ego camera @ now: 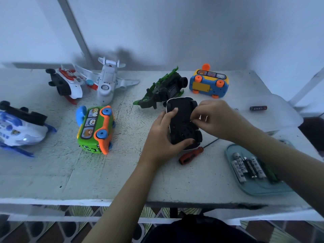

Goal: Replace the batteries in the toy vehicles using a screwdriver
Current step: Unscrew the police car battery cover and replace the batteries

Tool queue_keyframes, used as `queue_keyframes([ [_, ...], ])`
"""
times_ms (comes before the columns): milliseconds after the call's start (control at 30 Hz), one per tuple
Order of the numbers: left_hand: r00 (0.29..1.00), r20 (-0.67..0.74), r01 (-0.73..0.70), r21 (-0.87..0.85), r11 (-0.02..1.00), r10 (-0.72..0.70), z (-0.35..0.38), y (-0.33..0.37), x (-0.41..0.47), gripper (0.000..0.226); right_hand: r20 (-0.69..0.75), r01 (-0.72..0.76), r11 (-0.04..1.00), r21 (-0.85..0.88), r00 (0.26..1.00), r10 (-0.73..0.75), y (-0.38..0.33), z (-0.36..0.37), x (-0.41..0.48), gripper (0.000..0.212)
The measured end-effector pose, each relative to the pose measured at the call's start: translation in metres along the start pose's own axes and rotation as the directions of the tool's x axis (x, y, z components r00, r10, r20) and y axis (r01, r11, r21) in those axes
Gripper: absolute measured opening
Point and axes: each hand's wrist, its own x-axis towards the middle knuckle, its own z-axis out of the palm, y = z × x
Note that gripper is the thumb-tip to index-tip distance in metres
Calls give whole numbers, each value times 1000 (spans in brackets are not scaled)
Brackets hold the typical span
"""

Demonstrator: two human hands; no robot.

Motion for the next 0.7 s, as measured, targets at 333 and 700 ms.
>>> queue_keyframes([
  [333, 1000, -24, 9, 87, 996, -7, 1, -1, -1, 90, 104, -12, 994, -108, 994, 23, -7, 2, 7, 9],
  [700, 1000, -25, 2, 74, 997, 0, 0, 0, -1, 90, 128, 72, 985, -154, 990, -52, -15, 1, 13, 12],
])
